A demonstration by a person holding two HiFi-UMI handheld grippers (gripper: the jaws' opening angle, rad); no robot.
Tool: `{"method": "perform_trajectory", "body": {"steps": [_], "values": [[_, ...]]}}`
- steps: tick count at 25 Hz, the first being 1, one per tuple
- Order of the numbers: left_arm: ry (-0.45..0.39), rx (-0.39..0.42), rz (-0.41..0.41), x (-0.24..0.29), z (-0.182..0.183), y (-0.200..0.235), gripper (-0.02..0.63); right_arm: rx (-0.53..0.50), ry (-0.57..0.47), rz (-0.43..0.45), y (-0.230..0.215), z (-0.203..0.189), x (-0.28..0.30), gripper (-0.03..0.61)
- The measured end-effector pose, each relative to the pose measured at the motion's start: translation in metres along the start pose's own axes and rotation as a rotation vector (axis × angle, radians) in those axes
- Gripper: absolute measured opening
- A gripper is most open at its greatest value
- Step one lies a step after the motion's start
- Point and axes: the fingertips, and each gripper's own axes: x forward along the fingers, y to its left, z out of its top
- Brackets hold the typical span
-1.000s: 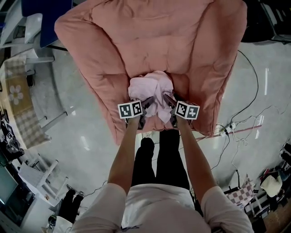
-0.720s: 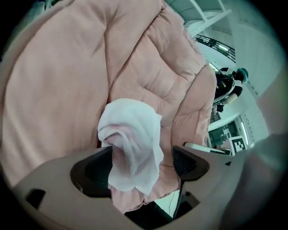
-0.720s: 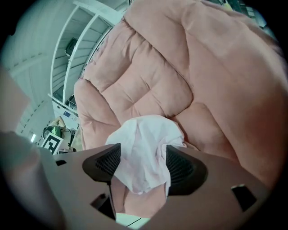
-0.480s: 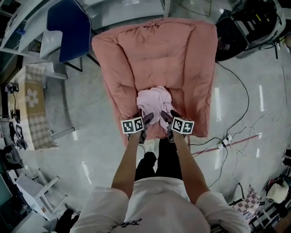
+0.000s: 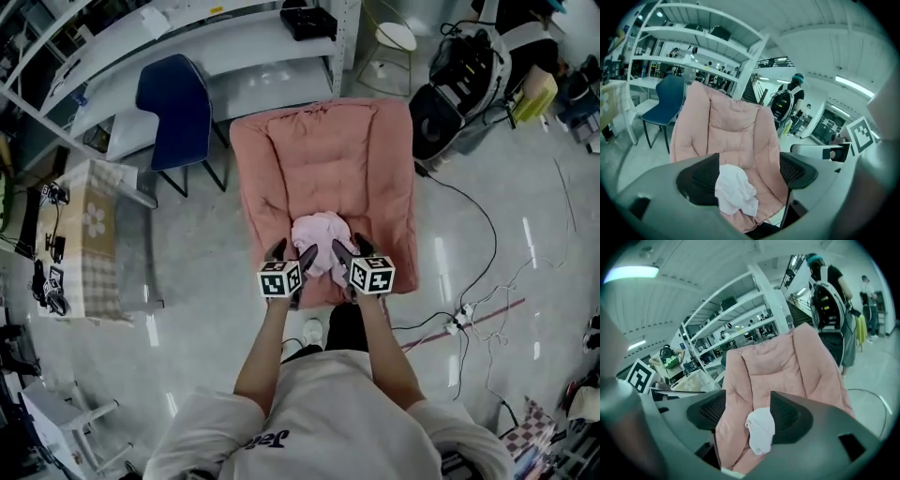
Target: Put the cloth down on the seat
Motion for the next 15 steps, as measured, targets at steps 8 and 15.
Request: {"method": "perform_trajectory", "body": {"steps": [8, 15], "values": [[-0.210, 0.185, 0.021, -0.074, 0.083, -0.042, 0.405, -0.197, -0.220, -0.056, 0.060, 0.081, -0.059, 0.232], [-0.368, 0.245, -0.010, -0.130, 0.137, -0.083, 0.400, -0.293, -0.400, -0.074, 0.107, 0.150, -0.116, 0.186]]}}
